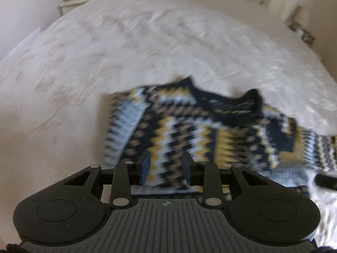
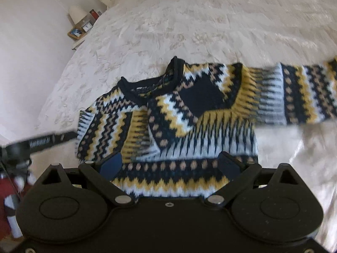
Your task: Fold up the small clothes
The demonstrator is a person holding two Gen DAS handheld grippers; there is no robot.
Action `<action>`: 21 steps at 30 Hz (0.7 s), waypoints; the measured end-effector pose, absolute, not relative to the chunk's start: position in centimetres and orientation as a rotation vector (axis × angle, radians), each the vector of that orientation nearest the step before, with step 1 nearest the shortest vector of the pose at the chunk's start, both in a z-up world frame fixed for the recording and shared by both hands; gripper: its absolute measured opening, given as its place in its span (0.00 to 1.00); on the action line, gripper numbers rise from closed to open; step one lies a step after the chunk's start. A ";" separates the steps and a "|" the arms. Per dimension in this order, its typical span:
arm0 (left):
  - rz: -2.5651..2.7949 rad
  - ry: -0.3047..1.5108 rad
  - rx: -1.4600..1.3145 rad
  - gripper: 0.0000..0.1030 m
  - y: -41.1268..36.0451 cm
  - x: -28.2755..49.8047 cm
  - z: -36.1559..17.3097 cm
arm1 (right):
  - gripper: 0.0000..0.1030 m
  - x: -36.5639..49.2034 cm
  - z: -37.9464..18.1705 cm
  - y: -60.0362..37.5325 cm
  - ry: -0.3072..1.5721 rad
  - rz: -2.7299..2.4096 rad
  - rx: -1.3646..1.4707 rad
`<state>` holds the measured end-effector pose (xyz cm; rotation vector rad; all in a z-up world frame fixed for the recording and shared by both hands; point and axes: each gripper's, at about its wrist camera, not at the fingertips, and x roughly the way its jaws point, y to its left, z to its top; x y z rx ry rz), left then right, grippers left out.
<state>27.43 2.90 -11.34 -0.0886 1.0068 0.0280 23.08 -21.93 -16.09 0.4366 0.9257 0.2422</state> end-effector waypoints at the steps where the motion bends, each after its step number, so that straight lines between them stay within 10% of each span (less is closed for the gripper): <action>1: 0.038 1.017 -0.088 0.30 3.5 27.7 -11.7 | 0.95 23.8 -16.0 -21.8 0.923 0.236 0.423; 21: 0.085 1.186 -0.153 0.30 7.2 32.7 -18.6 | 0.80 33.7 -18.7 -22.2 0.987 0.118 0.245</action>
